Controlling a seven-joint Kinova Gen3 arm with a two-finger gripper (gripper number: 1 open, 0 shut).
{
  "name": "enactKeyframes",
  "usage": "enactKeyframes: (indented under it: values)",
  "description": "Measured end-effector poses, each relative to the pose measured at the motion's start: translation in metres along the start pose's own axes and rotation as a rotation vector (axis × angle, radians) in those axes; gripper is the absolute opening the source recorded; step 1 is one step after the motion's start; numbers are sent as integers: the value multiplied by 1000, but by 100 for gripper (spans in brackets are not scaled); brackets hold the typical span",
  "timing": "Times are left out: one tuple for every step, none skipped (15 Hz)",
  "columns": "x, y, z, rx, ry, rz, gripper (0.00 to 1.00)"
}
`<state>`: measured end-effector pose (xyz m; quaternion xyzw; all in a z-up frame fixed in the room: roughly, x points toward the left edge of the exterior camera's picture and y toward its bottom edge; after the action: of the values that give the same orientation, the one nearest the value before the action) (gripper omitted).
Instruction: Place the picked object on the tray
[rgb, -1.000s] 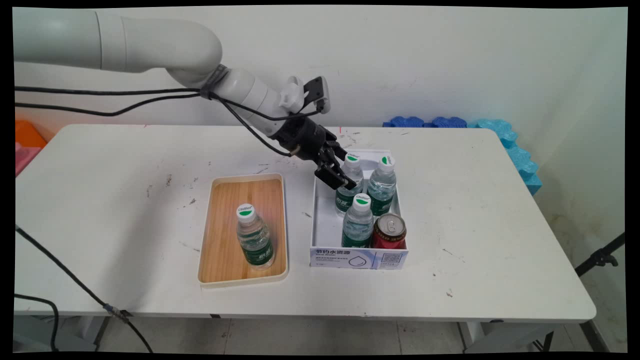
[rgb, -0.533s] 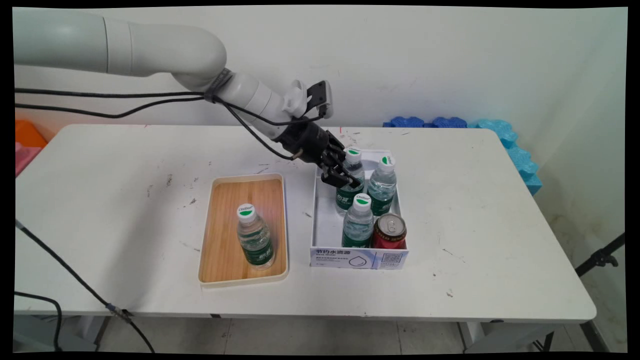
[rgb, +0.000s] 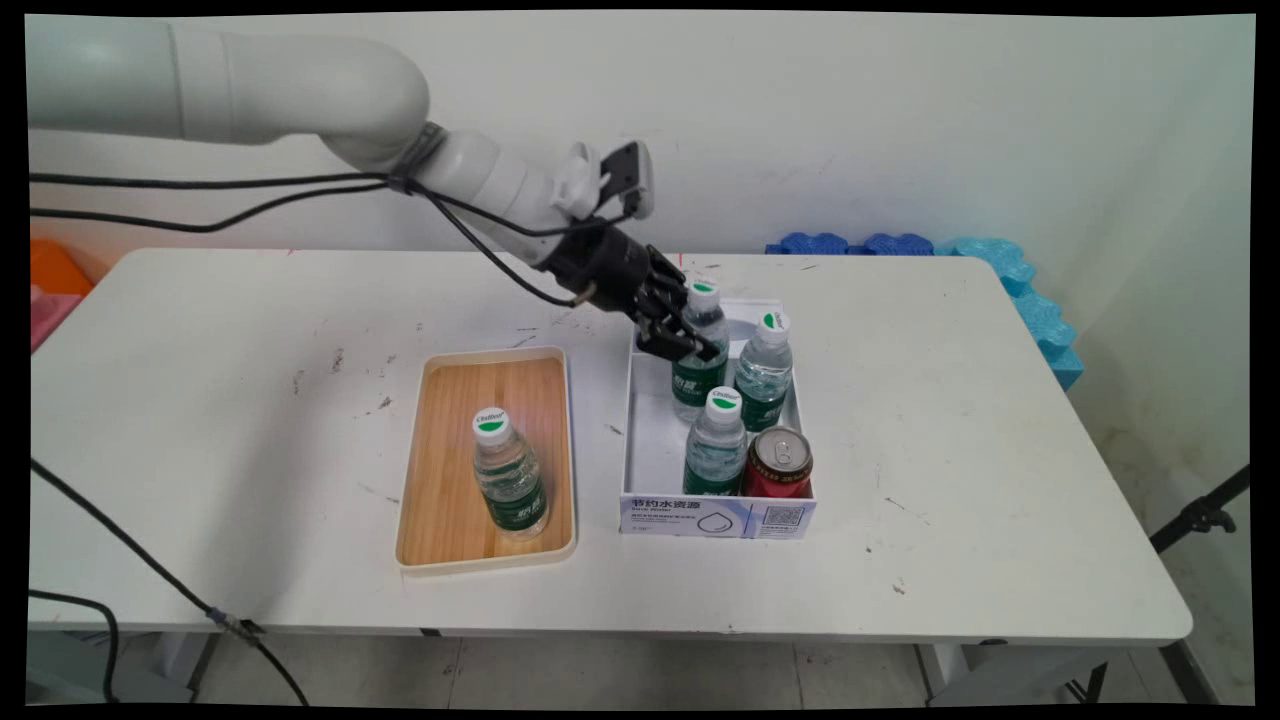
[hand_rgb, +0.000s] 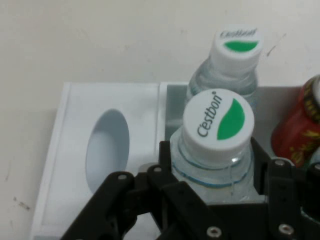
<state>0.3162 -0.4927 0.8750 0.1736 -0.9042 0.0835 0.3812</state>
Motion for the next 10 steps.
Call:
enactKeyframes:
  values:
    - [2,2,-9,2,11,2,0]
    - [3,4,-21,3,21,3,0]
    - [4,7,-37,6,33,4,0]
    - [5,9,-48,8,41,5,0]
    - [5,11,-64,9,51,7,0]
    - [6,12,-81,11,61,11,0]
    - [6,13,-95,13,70,14,0]
    - [5,13,-113,18,77,18,0]
    - [3,12,-129,22,83,21,0]
    - [1,11,-142,26,86,22,0]
